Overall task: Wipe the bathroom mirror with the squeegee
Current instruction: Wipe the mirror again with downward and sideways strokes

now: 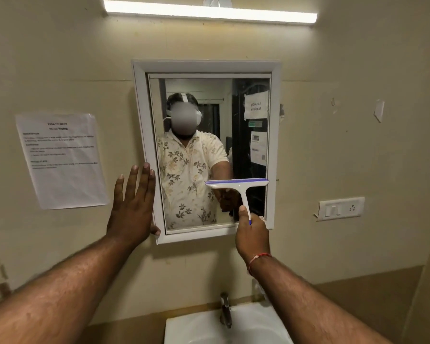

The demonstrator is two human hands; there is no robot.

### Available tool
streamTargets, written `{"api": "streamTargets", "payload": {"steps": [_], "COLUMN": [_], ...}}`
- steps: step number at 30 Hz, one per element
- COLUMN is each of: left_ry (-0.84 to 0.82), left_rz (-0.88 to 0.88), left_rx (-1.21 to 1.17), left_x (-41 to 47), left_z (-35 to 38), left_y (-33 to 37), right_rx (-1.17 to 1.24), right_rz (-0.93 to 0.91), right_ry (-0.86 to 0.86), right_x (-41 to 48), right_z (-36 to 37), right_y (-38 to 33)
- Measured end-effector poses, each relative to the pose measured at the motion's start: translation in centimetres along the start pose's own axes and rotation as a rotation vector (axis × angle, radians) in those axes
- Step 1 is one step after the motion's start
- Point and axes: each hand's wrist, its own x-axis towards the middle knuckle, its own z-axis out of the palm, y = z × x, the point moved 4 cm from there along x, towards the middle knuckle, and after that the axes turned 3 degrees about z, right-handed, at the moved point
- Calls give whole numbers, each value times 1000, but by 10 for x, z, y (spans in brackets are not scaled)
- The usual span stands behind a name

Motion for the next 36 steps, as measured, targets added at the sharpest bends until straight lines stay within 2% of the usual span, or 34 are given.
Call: {"api": "streamTargets", "payload": {"steps": [13,31,36], "left_ry": [-95,-90,-28], "left_rz": [-6,42,64], "left_rx": [-12,17,19], "left_x": [-36,-53,-49], "left_z": [35,48,39], "left_y": [23,26,16], "right_rx": [-123,-107,52], "right_rz": [127,132,72], "right_ry": [-3,-36,129], "right_x": [-27,-44,-34], "right_z": [2,-5,-27], "right_y": [74,91,87]}}
